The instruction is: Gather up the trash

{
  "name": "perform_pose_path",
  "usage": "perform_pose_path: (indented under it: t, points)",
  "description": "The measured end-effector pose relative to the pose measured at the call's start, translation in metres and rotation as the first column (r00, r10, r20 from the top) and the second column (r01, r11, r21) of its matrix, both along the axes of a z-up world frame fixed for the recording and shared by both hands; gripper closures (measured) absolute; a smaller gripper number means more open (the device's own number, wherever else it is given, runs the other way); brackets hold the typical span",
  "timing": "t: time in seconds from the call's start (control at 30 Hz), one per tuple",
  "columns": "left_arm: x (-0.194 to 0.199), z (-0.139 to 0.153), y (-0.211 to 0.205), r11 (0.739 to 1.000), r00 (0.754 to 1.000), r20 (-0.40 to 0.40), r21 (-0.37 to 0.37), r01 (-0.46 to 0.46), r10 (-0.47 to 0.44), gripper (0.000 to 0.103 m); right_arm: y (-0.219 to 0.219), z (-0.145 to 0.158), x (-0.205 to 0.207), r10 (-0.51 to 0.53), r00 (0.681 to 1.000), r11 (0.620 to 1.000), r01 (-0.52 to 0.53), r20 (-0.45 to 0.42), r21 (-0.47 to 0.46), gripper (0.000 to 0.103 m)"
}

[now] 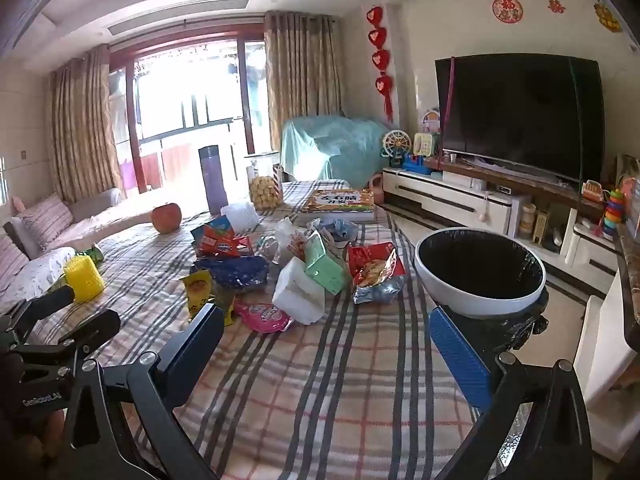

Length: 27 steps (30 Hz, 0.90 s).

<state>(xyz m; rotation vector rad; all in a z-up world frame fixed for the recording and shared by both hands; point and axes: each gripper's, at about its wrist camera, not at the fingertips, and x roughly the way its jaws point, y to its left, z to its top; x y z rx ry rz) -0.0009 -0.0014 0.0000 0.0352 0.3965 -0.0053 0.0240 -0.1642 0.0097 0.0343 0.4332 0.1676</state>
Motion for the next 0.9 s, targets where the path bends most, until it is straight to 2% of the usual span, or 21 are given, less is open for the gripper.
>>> perform_pose_path:
  t: [0.07, 0.1, 0.23, 0.4, 0.47, 0.9]
  points:
    - [-0.003, 0.0, -0.003, 1.0, 1.0, 0.003, 0.005, -0.003, 0.003, 0.0, 0.001, 0.0, 0.002, -0.003, 1.0, 1.0, 0.003, 0.003, -0.007, 0.0]
    - [0.0, 0.0, 0.0, 0.999, 1.0, -0.028, -0.031, 0.008, -0.008, 0.0, 0.002, 0.0, 0.002, 0.003, 1.0, 1.0, -0.003, 0.014, -0.011, 0.0]
    - [-0.004, 0.001, 0.005, 0.999, 1.0, -0.027, -0.037, 0.008, -0.009, 0.0, -0.001, 0.001, -0.001, 0.001, 1.0, 1.0, -0.001, 0.008, 0.005, 0.0]
    - [-0.01, 0.006, 0.008, 0.999, 0.999, -0.039, -0.04, -0.002, 0.001, 0.0, -0.006, -0.002, 0.002, -0.007, 0.999, 1.0, 0.007, -0.039, 0.014, 0.0]
    - [0.001, 0.001, 0.007, 0.999, 0.999, -0.052, -0.047, -0.008, 0.006, 0.0, -0.002, -0.004, 0.003, -0.004, 0.999, 1.0, 0.005, -0.045, 0.011, 0.0]
    - [0.0, 0.003, 0.008, 0.999, 0.999, -0.041, -0.052, -0.013, 0.011, 0.0, 0.0, -0.001, 0.0, 0.011, 0.999, 1.0, -0.01, -0.039, 0.021, 0.0]
